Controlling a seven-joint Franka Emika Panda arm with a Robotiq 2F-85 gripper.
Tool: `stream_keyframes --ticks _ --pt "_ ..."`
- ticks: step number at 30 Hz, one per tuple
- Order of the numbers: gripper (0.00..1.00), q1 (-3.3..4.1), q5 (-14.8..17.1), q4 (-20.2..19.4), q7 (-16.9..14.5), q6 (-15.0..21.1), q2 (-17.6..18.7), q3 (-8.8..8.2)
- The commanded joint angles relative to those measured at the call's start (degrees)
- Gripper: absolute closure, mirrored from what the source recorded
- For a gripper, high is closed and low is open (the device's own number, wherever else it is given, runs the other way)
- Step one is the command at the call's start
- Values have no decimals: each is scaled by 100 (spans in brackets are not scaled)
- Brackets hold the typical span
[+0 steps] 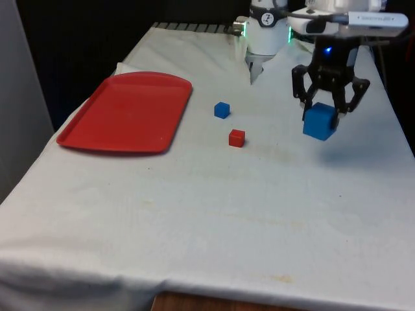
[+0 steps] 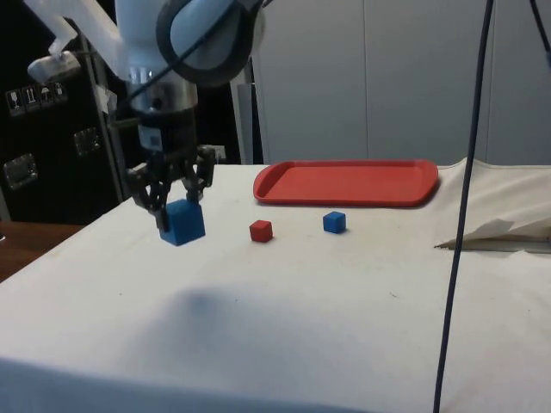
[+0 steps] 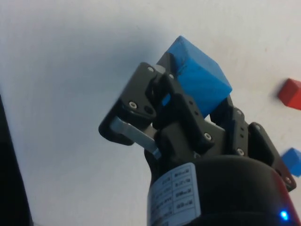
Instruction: Pick up the largest block and place it onto the tray.
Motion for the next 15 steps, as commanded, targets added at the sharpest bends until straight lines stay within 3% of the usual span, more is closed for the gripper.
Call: stream_keyframes --ticks 1,8,9,15 --pt "97 23 -69 -34 63 -97 -120 -74" --pt "97 6 -132 -52 46 -367 -384 -195" --pt "97 -11 -69 -11 0 -361 -332 -149" --pt "97 -23 -212 -74 17 -521 -539 -315"
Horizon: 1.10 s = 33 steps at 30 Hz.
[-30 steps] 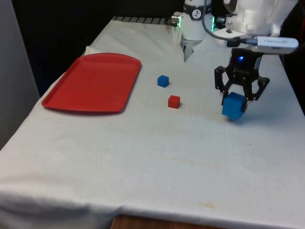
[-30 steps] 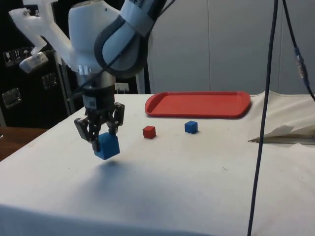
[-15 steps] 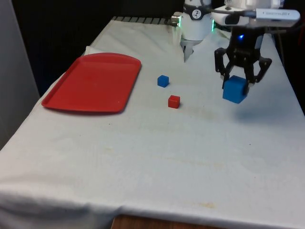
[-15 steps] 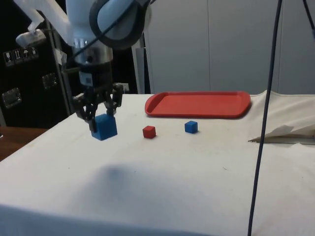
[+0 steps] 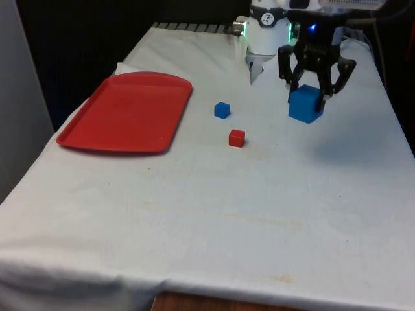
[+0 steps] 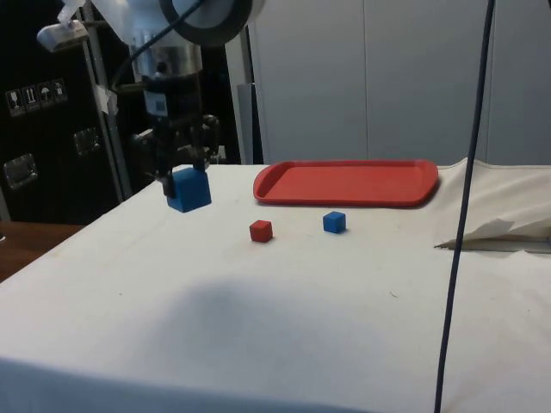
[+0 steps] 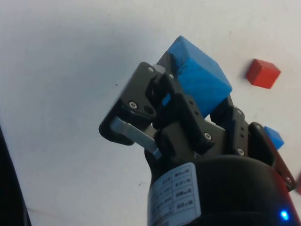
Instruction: Pick up the largest block and place it onto the tray.
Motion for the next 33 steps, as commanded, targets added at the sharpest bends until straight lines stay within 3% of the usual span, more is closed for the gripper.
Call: stream_keyframes --ticks 1,19,23,26,33 --pt "97 0 -63 -52 11 -29 -80 -52" --pt "97 -74 -241 -34 -23 -413 -407 -298" --pt "97 -97 -395 -92 -17 -521 -573 -418" --pt "97 -103 -378 -57 -34 -550 -550 -424" --pt "97 -166 -401 -378 -304 -390 -733 -636"
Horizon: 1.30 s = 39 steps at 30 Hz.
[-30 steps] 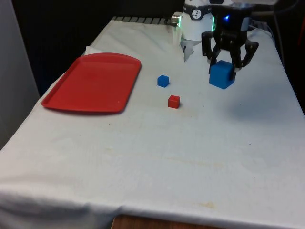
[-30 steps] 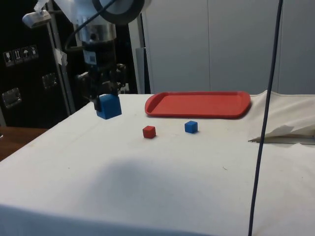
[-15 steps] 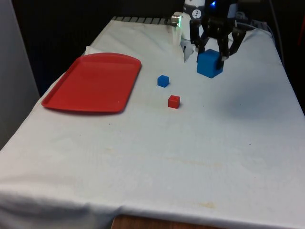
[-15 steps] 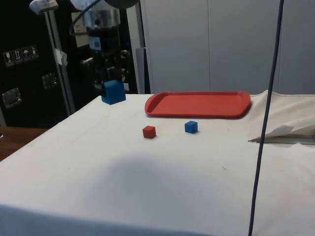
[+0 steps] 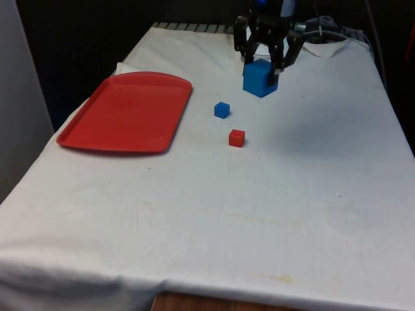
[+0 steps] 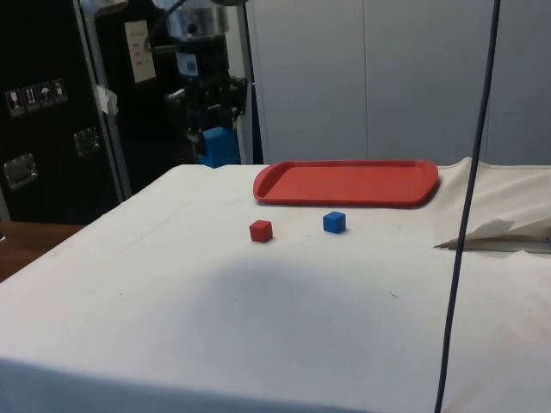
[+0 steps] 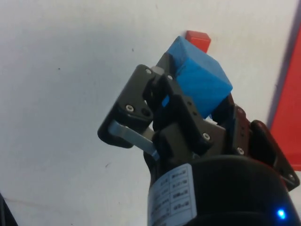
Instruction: Pick up the largest block and place it onto the tray.
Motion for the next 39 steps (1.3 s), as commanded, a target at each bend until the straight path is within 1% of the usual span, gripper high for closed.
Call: stream_keyframes --ticks 1,2,3,7,10,11,12,15,16,19,20,21,22,29,30,31,32,36,37,38,39 --pt "97 -29 -23 -109 -57 86 -92 -34" --pt "97 -11 0 -34 -34 6 -23 -23" --pt "97 -29 -23 -143 -86 92 -103 -63" --pt "97 -63 -34 -292 -241 143 -195 -178" --pt "97 -80 -34 -367 -338 160 -241 -252" --pt "97 -69 0 -309 -332 80 -189 -246" --pt "97 -86 -34 -395 -372 166 -258 -281" --pt "97 -109 -34 -476 -476 195 -298 -361" --pt "97 -120 -34 -533 -556 218 -327 -424" --pt "97 -138 -23 -602 -676 246 -355 -516" --pt "97 -115 0 -533 -636 172 -304 -493" --pt "97 -143 -17 -619 -710 252 -361 -544" --pt "97 -149 -11 -647 -785 269 -367 -607" --pt "97 -195 17 -733 -1066 298 -367 -837" --pt "97 -160 0 -682 -1008 229 -321 -825" --pt "97 -201 23 -745 -1106 304 -361 -865" --pt "97 -212 29 -762 -1180 315 -355 -928" --pt "97 -241 40 -785 -1329 332 -327 -1054" --pt "97 -258 46 -791 -1409 338 -309 -1117" --pt "97 -223 6 -756 -1352 264 -292 -1129" --pt "97 -264 52 -796 -1444 338 -298 -1146"
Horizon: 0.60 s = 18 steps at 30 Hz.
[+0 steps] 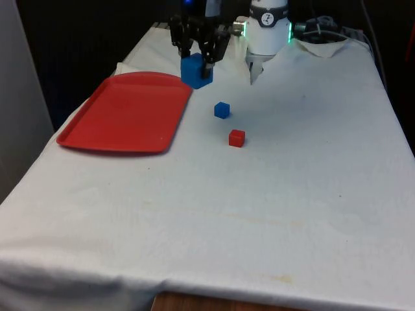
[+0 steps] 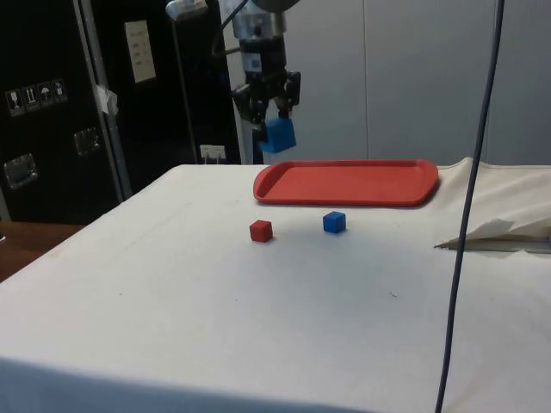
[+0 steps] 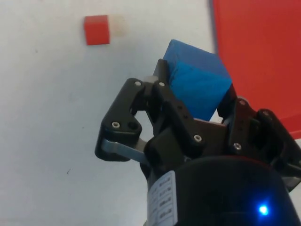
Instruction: Pick up the largest block and place it onto the tray.
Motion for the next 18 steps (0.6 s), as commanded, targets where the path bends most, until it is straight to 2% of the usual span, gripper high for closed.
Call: stream_keyframes --ticks 1,7,8,9,13,15,16,17,18 --pt "97 -40 52 -40 -86 69 -6 -11" --pt "97 -92 74 -69 -355 97 63 -235" --pt "97 -52 17 -29 -286 23 86 -264" --pt "97 -97 80 -69 -390 103 74 -264" --pt "97 -138 132 -97 -596 155 155 -424" --pt "97 -143 155 -97 -676 178 189 -487" --pt "97 -97 92 -69 -584 120 206 -498" --pt "97 -149 178 -97 -722 183 212 -521" --pt "97 -160 189 -103 -773 195 229 -550"
